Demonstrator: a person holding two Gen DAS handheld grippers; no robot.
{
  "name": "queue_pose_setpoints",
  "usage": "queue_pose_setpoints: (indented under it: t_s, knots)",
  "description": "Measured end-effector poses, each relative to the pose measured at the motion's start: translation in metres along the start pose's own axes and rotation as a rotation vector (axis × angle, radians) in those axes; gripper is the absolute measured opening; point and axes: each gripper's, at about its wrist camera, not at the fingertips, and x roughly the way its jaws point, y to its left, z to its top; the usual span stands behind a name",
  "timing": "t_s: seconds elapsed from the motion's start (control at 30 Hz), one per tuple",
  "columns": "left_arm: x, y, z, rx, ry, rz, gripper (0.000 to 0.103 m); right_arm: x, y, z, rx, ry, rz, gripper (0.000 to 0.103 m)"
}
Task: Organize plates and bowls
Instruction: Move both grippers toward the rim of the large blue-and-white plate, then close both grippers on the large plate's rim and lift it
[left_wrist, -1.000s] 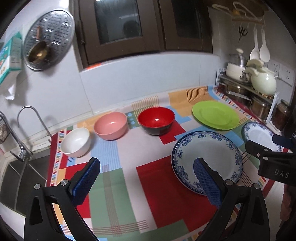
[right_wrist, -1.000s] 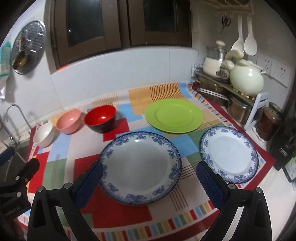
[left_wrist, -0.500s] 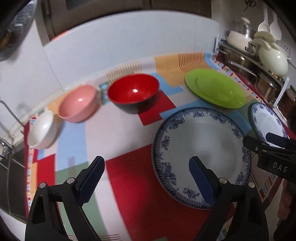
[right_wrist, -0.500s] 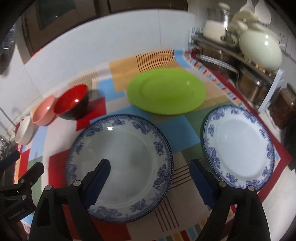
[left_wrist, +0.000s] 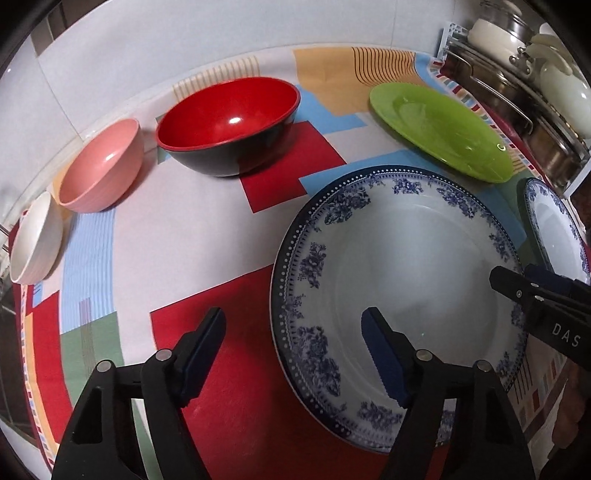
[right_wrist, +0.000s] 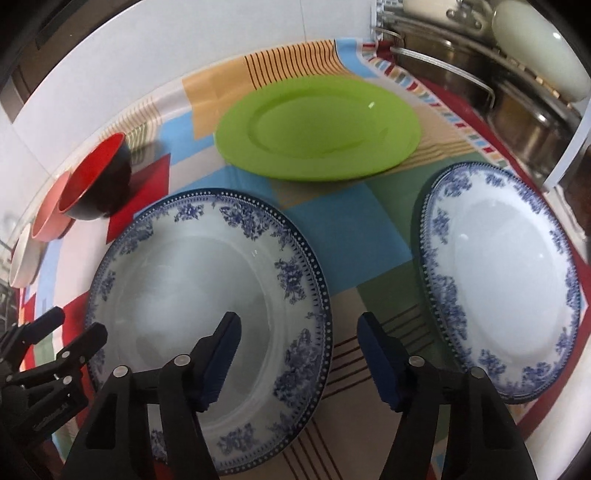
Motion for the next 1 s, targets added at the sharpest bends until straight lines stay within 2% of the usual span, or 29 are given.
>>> queue_pose_setpoints:
  t_s: [0.27, 0.37, 0.6, 0.8, 1.0]
  knots:
    - [0.012, 0.002, 0.006, -0.014, 0.043, -0.040, 0.053, 0.006, -0.002, 0.004, 0.002, 0.007, 0.003, 0.059]
    - [0.015, 0.002, 0.008, -0.024, 0.054, -0.056, 0.048, 0.007, -0.002, 0.005, -0.006, 0.003, -0.006, 0.056]
    - [0.018, 0.003, 0.012, -0.046, 0.057, -0.068, 0.042, 0.009, -0.001, 0.008, -0.030, 0.004, -0.033, 0.050]
    - [0.017, 0.003, 0.012, -0.053, 0.052, -0.059, 0.038, 0.009, 0.000, 0.011, -0.050, 0.006, -0.027, 0.037]
    - [0.016, 0.003, 0.010, -0.054, 0.047, -0.051, 0.037, 0.009, -0.001, 0.012, -0.036, 0.011, -0.024, 0.036]
